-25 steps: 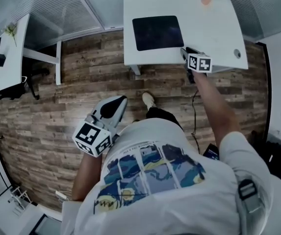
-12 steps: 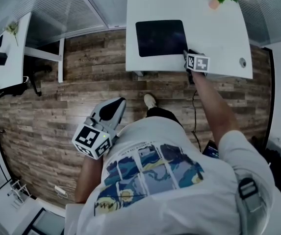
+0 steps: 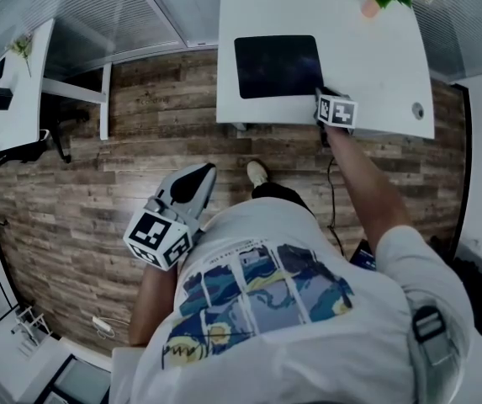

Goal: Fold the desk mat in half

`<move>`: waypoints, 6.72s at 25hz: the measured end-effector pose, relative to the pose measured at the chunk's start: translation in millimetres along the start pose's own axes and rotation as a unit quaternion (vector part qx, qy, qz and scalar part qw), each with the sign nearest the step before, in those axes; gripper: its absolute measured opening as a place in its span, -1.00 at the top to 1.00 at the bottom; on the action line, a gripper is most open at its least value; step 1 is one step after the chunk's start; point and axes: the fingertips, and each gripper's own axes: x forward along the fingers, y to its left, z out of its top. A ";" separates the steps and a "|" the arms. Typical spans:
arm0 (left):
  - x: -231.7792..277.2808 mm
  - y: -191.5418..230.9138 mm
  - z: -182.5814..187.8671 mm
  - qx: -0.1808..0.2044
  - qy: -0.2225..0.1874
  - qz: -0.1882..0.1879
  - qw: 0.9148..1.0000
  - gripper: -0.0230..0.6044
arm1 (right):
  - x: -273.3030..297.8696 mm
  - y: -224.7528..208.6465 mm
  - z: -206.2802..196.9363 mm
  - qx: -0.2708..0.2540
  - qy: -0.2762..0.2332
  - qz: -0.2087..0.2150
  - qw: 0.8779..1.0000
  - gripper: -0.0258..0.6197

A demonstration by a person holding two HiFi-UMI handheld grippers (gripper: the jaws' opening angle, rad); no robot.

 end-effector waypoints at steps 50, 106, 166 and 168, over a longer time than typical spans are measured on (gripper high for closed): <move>-104.9 18.1 -42.5 -0.040 -0.048 0.072 0.995 0.92 | -4.7 209.0 29.6 -0.264 -0.049 0.095 0.958 0.85; -125.4 16.5 -49.5 -0.040 -0.056 0.077 0.995 0.92 | 0.1 253.9 -2.9 -0.260 -0.030 0.156 0.952 0.70; -226.3 -107.3 -152.5 0.040 -0.018 -0.114 0.992 0.92 | -407.4 335.2 -184.7 -0.172 -0.170 0.211 0.947 0.92; -226.8 -106.4 -152.1 0.040 -0.020 -0.114 0.992 0.92 | -407.6 337.1 -182.1 -0.173 -0.171 0.212 0.946 0.92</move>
